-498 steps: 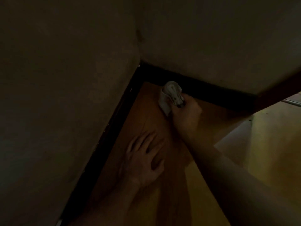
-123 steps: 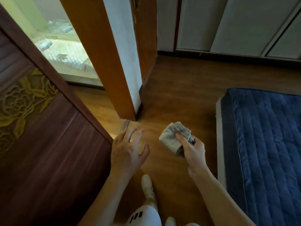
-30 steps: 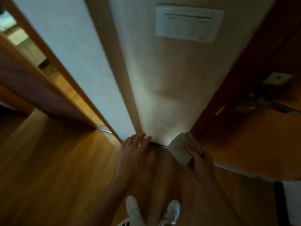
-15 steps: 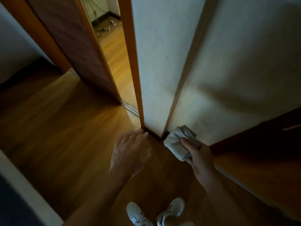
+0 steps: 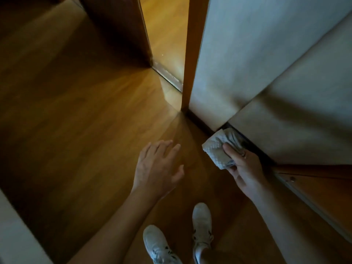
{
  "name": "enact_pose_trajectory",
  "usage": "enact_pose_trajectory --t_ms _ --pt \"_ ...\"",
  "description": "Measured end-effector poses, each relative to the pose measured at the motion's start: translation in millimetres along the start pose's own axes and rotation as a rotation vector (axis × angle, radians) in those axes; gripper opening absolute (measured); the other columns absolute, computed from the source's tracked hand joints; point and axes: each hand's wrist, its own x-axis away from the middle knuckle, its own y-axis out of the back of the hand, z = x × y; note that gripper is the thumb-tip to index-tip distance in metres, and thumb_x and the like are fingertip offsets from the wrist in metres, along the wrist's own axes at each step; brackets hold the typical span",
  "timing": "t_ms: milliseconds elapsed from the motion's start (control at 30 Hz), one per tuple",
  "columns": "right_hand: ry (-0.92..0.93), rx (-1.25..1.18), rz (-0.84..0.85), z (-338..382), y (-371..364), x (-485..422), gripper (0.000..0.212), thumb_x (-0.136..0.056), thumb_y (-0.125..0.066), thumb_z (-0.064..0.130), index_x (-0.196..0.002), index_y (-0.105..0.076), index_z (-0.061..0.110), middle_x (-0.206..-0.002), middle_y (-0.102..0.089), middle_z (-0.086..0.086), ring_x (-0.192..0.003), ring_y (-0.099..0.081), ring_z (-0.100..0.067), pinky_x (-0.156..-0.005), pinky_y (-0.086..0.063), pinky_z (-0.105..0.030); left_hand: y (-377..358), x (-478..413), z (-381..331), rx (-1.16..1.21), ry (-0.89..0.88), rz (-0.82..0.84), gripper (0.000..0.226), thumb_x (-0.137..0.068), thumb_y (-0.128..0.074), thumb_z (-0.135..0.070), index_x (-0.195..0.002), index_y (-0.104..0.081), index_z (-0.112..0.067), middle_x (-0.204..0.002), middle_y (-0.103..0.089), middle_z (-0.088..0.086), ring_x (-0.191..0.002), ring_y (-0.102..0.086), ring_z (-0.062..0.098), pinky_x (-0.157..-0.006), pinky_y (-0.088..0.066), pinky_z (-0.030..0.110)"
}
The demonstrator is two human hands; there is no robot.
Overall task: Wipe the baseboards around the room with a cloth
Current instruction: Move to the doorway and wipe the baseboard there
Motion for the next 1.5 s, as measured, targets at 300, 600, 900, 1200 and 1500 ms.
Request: enact_pose_trajectory --t_ms 300,600,900,1200,1500 --pt "-0.05 0.055 0.061 -148.1 12.0 -214.7 0.041 -0.072 -0.08 0.022 -0.11 -0.068 0.013 -0.108 -0.074 -0.006 -0.099 -0.072 -0.02 -0.078 -0.059 -0.035 -256.2 -92.8 59.3 0.003 0.015 0.091 0.067 -0.094 -0.035 -0.065 -0.154 -0.028 -0.037 -0.16 -0.029 -0.005 -0.146 -0.026 0.016 -0.121 -0.024 0.045" --pt "0.316 0.464 -0.169 -246.2 -10.6 -369.1 0.034 -0.08 -0.078 0.04 -0.106 -0.072 0.017 -0.103 -0.071 0.005 -0.094 -0.067 -0.009 -0.084 -0.057 -0.032 -415.2 -147.5 125.9 -0.076 -0.018 0.099 0.073 -0.093 -0.038 -0.069 -0.157 -0.016 -0.042 -0.169 -0.004 -0.003 -0.154 -0.008 0.022 -0.123 -0.011 0.05" --pt "0.632 0.733 -0.31 -253.6 -28.7 -399.9 0.029 -0.082 -0.075 0.04 -0.105 -0.073 0.021 -0.091 -0.066 0.014 -0.077 -0.056 0.004 -0.06 -0.033 0.002 -451.4 -158.5 150.9 0.035 -0.002 0.034 0.07 -0.094 -0.014 -0.075 -0.157 -0.014 -0.046 -0.168 -0.01 -0.006 -0.154 -0.006 0.018 -0.123 -0.005 0.047" --pt "0.627 0.699 -0.506 -247.5 -65.1 -424.8 0.025 -0.083 -0.071 0.042 -0.088 -0.075 0.018 -0.079 -0.068 0.006 -0.071 -0.062 -0.007 -0.05 -0.035 -0.01 -460.3 -158.7 157.2 0.071 -0.008 -0.025 0.066 -0.096 -0.029 -0.071 -0.155 -0.029 -0.041 -0.165 -0.025 -0.006 -0.152 -0.02 0.018 -0.121 -0.014 0.047" --pt "0.661 0.634 -0.577 -243.9 -82.8 -442.0 0.034 -0.082 -0.073 0.047 -0.094 -0.076 0.015 -0.086 -0.074 0.001 -0.077 -0.067 -0.01 -0.056 -0.04 -0.011 -460.4 -159.8 157.5 0.065 -0.023 -0.044 0.068 -0.092 -0.04 -0.068 -0.152 -0.039 -0.038 -0.162 -0.032 -0.004 -0.149 -0.028 0.02 -0.12 -0.018 0.048"
